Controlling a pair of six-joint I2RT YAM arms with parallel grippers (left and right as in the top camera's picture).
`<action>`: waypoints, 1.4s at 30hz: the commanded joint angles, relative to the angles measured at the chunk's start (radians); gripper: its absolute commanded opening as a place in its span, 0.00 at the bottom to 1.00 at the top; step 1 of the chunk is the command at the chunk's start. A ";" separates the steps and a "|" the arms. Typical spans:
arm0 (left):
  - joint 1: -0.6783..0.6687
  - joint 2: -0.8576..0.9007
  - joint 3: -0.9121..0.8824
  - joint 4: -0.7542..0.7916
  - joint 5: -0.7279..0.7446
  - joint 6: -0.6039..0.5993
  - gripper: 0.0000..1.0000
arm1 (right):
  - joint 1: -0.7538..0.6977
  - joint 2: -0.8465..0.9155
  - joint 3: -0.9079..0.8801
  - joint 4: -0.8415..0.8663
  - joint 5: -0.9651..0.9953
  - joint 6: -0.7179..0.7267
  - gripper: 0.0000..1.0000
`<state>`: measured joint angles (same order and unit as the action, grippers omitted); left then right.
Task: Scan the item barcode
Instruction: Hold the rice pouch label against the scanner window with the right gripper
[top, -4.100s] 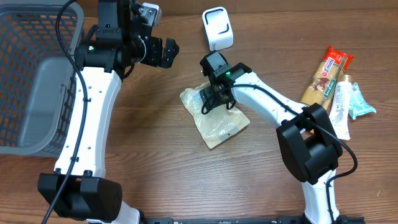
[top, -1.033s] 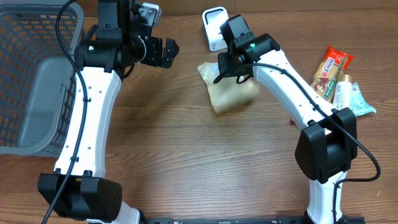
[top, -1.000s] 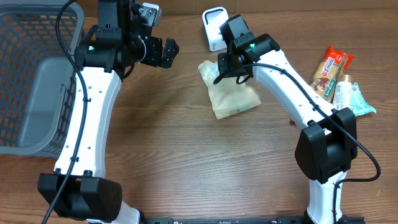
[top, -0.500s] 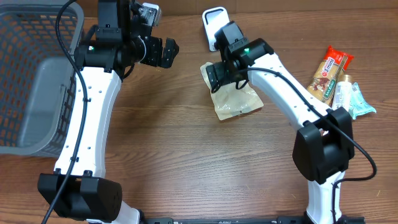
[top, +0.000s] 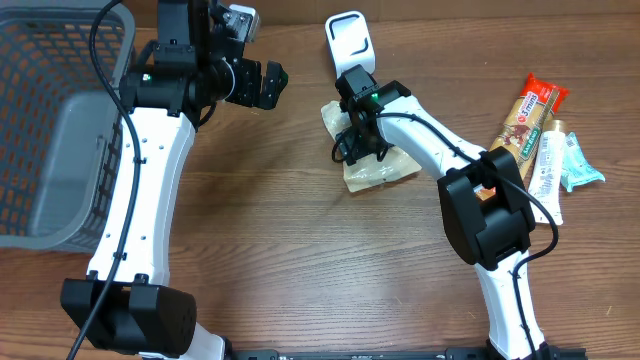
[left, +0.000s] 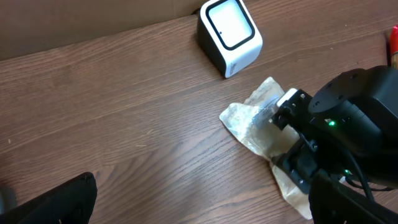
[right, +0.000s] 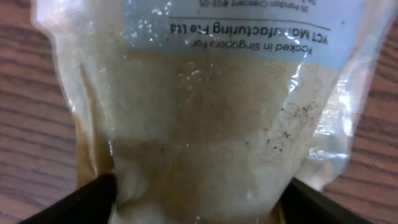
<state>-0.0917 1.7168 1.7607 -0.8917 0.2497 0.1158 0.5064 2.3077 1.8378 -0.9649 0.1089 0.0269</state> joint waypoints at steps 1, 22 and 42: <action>-0.007 -0.015 0.009 0.002 0.002 0.019 1.00 | 0.008 0.024 -0.037 0.003 0.036 -0.001 0.60; -0.007 -0.015 0.009 0.002 0.002 0.019 1.00 | 0.006 -0.074 0.349 -0.193 0.045 0.005 0.04; -0.007 -0.015 0.009 0.002 0.002 0.019 1.00 | -0.026 -0.062 0.319 0.322 0.100 -0.001 0.04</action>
<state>-0.0917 1.7168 1.7607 -0.8917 0.2497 0.1158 0.4889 2.2482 2.1788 -0.6876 0.2386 0.0254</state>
